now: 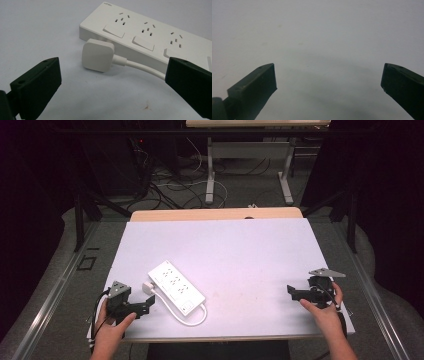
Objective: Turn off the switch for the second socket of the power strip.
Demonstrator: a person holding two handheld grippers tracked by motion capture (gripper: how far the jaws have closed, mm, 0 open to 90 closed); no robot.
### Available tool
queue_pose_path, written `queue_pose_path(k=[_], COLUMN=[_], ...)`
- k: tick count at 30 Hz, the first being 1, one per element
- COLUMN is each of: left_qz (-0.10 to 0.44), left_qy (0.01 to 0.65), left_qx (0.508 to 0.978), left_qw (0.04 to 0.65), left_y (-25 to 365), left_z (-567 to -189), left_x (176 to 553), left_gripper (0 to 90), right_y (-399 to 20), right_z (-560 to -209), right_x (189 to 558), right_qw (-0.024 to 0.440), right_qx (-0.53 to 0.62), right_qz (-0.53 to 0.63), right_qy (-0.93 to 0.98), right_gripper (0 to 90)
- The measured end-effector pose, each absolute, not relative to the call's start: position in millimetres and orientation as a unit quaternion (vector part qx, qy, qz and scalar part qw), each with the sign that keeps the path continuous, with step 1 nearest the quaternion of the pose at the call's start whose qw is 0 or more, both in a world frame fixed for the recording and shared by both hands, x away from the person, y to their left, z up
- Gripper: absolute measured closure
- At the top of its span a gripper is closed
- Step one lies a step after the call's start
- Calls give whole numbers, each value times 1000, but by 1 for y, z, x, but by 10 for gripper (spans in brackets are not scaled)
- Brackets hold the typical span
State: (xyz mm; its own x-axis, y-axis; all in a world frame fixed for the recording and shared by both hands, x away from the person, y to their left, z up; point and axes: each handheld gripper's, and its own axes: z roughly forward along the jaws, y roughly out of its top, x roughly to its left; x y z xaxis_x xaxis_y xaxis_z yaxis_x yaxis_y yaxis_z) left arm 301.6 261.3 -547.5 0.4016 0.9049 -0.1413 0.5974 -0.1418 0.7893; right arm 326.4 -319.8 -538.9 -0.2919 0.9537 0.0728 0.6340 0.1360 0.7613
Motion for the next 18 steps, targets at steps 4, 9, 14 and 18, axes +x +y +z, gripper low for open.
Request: queue_pose_path(k=[4,9,14,18], left_qz=[191,190,185,181], left_qy=[513,508,503,499], left_qx=[733,737,743,746], left_qw=[404,402,401,401], left_y=[261,261,260,258], left_z=[-547,-546,-545,-544], left_x=[301,300,300,301], left_gripper=[4,5,5,5], right_y=[-307,-296,-290,-287], right_z=[-538,-536,-537,-538], right_x=[318,314,312,311], right_qw=[212,196,182,183], right_qx=[527,503,495,486], right_qz=[352,354,353,351], right_qy=[744,764,773,779], right_gripper=[0,0,0,0])
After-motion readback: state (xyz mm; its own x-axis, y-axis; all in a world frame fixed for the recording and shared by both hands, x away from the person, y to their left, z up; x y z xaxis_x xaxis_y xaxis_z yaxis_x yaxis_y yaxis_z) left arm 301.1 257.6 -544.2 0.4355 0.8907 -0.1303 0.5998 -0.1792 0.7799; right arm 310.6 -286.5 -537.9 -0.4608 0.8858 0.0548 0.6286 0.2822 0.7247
